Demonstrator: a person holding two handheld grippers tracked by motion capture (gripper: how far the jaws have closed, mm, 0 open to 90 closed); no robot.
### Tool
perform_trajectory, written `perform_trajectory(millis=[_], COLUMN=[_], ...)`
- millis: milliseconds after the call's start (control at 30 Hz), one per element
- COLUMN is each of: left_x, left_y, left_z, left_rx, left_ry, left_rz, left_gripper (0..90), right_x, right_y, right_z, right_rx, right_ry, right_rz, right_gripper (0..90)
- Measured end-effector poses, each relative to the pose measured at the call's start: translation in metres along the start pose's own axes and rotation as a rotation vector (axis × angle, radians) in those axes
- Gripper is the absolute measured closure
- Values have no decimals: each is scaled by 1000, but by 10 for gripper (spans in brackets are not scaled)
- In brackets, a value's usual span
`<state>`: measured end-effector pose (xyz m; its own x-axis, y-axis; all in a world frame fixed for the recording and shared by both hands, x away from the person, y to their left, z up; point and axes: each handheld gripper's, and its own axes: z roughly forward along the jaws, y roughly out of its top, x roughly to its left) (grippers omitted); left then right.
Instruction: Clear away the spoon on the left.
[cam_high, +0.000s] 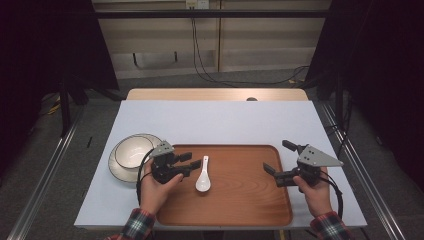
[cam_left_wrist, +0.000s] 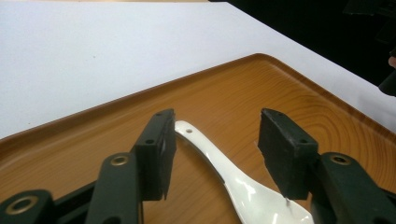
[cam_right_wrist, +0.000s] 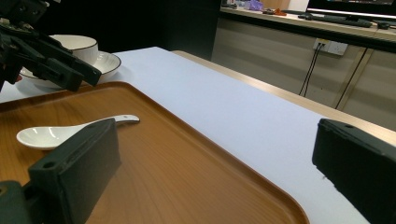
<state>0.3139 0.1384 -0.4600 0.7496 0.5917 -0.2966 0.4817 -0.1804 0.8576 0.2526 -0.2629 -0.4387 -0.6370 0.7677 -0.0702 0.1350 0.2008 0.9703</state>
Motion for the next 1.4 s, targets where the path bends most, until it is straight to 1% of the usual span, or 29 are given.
perform_trajectory(millis=[33, 67, 133, 167, 267, 300, 333, 433, 467, 500, 567, 633, 733, 767, 800, 867, 900, 933, 967, 1033, 1067, 1133, 1300, 1367, 1400], left_x=[0, 0, 0, 0, 0, -1, -1, -1, 0, 0, 0, -1, 0, 0, 0, 1, 1, 1, 1, 1, 1, 2, 3, 3, 4], left_y=[0, 0, 1, 2, 3, 3, 3, 5, 5, 6, 6, 6, 7, 7, 7, 8, 8, 8, 9, 9, 8, 9, 9, 10, 10], left_z=[0, 0, 0, -1, -1, -1, -1, -3, -4, -4, -5, -6, -7, -8, -8, -10, -11, -12, -13, -14, -16, -18, -26, -30, -32], left_rx=[1, -2, -10, -22, -19, -25, -27, -27, -23, -24, -22, -28, -34, -48, -48, -60, -66, -67, -67, -68, -76, -79, -105, -105, -113], left_ry=[-2, -6, -12, -17, -14, -16, -15, -16, -15, -22, -16, -13, -11, -5, -5, -30, -34, -37, -41, -49, -52, -56, -56, -48, -64], left_rz=[0, -1, -5, -5, 1, 1, 3, 2, 5, 5, 8, 2, 2, -6, -6, -12, -12, -2, 7, 10, 14, 17, 23, 38, 43], left_gripper=[455, 437, 385, 329, 263, 263, 232, 187, 187, 160, 153, 148, 123, 117, 112, 107, 97, 97, 79, 70, 62, 55, 52, 52, 52], right_x=[0, 0, 0, 1, 0, 0, 0, 0, 0, 0, 0, 0, 1, 1, 1, 0, 0, 0, -1, -1, -1, -2, -2, -2, -2], right_y=[0, 0, 0, 1, 1, 1, 1, 1, 1, 1, 1, 1, 1, 0, 0, 0, 1, 1, 1, 1, 0, 0, 0, 0, 0], right_z=[0, 0, 0, -1, -1, -1, -1, -2, -2, -2, -2, -1, -1, -1, -1, -1, -1, -1, -1, -1, -1, 0, 1, 1, 1], right_rx=[0, -1, -7, -6, -6, -5, -5, -1, -1, -4, -4, -3, -3, -2, -2, -2, -3, -3, -8, -8, -6, -9, -9, -9, -8], right_ry=[0, -1, 1, 2, 3, 1, -2, -4, -4, -4, -5, -4, -6, -6, -6, -5, -4, -4, -5, -8, -6, -3, -2, 2, 3], right_rz=[0, -3, -1, 1, 0, -1, 8, 9, 9, 12, 12, 13, 12, 14, 14, 14, 16, 16, 19, 23, 20, 29, 28, 33, 32], right_gripper=[4, 4, 4, 4, 4, 4, 4, 4, 4, 4, 4, 4, 4, 4, 4, 4, 4, 4, 4, 4, 4, 4, 4, 4, 3])
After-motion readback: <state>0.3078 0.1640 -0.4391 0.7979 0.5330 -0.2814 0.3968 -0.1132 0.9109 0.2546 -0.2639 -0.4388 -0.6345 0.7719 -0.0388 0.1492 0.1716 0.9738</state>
